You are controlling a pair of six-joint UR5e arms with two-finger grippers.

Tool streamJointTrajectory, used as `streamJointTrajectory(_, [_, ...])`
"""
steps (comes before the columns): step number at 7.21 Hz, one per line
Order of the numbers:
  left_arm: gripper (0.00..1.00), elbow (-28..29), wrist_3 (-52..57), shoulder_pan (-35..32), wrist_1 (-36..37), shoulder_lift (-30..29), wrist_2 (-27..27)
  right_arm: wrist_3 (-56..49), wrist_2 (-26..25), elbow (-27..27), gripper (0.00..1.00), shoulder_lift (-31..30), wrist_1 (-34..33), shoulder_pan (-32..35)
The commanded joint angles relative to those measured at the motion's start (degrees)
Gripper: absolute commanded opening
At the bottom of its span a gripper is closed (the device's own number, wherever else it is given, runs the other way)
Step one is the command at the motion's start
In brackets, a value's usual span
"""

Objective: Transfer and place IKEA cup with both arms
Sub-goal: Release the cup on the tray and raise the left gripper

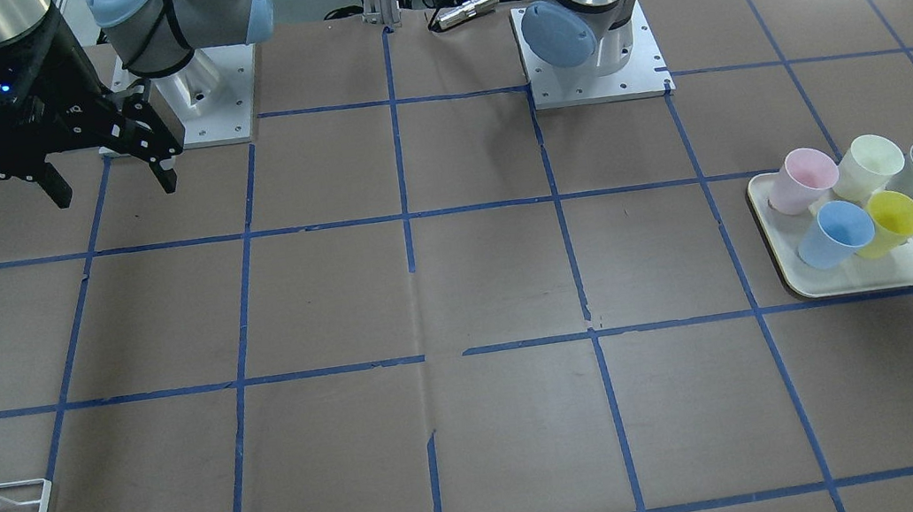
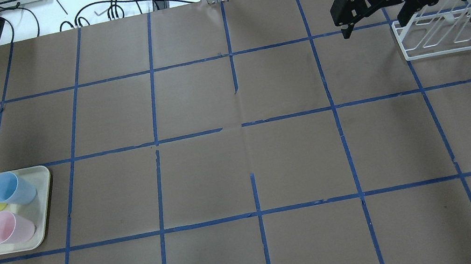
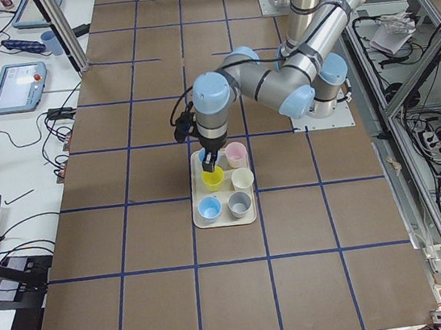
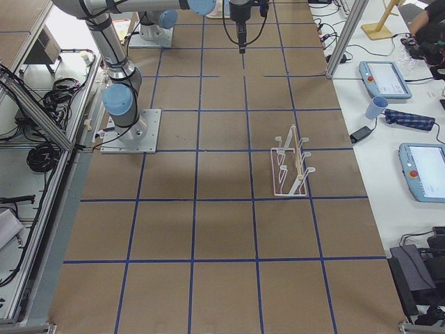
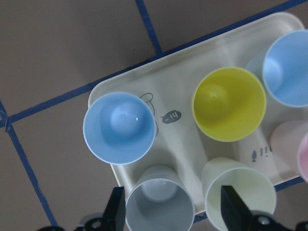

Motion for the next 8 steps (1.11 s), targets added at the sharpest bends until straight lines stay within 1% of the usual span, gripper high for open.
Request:
streamJointTrajectory(1, [0.88, -0.23, -19.88, -13.2, -8.59, 7.15, 2.77, -0.01, -0.03, 0.0, 1.0, -0.03, 0.01, 0.0])
streamJointTrajectory(2, [0.93, 0.28, -29.98, -20.84, -10.19, 8.48, 3.22, -0.01, -0.03, 0.0, 1.0, -0.11, 0.01, 0.0])
streamJointTrajectory(3, [0.94, 0.55, -38.43, -27.79, -10.46, 8.84, 3.32, -0.01, 0.06, 0.0, 1.0, -0.12, 0.1, 0.0])
streamJointTrajectory(4, [1.0, -0.41, -44.17, -34.38, -10.64, 9.45, 2.45, -0.01, -0.03, 0.0, 1.0, -0.12, 0.1, 0.0])
streamJointTrajectory(5, [1.0, 0.63, -50.58, -39.49, -10.47, 8.94, 2.44, -0.01, -0.03, 0.0, 1.0, -0.12, 0.1, 0.0])
streamJointTrajectory(6, [1.0, 1.33, -54.65, -42.59, -10.21, 8.06, 2.96, -0.01, -0.03, 0.0, 1.0, -0.03, 0.1, 0.0])
streamJointTrajectory(8, [1.0, 6.23, -54.86, -42.88, -10.73, 5.08, 2.35, -0.01, -0.03, -0.09, 1.0, -0.03, 0.1, 0.0])
